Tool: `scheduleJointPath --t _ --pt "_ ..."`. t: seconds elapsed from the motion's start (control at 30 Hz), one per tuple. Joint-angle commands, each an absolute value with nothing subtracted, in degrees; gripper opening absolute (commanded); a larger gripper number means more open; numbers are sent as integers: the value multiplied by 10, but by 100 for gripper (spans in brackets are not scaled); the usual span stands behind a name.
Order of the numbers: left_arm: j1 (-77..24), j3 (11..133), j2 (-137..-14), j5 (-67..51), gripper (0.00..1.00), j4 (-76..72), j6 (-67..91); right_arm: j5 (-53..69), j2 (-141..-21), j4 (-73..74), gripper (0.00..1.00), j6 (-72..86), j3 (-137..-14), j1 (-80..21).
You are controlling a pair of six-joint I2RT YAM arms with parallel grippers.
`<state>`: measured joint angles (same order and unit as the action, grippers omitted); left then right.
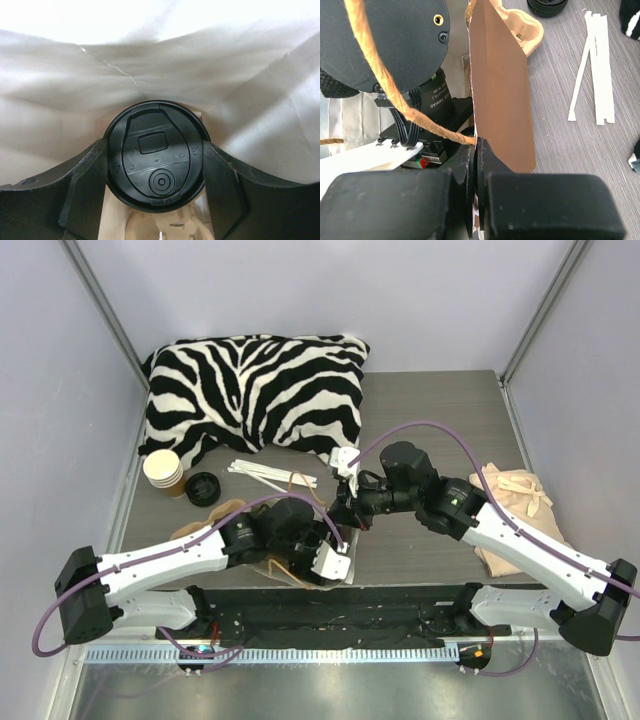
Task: Pack the takeout coffee
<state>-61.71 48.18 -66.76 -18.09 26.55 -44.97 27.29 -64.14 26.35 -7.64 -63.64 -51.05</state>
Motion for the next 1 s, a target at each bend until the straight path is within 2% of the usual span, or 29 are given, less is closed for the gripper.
scheduleJointPath --t 0.0,0.07,0.1,0.23,0.27,0.3,0.47,0.97 --pt "-605 492 -654 -185 70 296 -430 287 -641 298 1 -82 -661 -514" --pt "-605 489 -653 -191 72 299 -431 284 -642 300 1 -83 -663 -514" --pt "-605 488 -653 -194 81 300 -431 282 -641 300 1 -84 -664 -514" --pt "-605 486 -651 -197 84 301 -428 274 -642 310 1 -93 -671 -514" --pt "-605 486 -648 -197 86 298 -426 273 -644 310 1 -93 -671 -514" --pt "-605 485 -646 -199 93 297 -427 273 -643 312 1 -94 -671 -513" --pt "-605 499 -643 -211 100 301 -427 268 -644 313 1 -99 -671 -515" --pt "-605 532 -629 -223 100 310 -419 259 -647 320 1 -105 -670 -515"
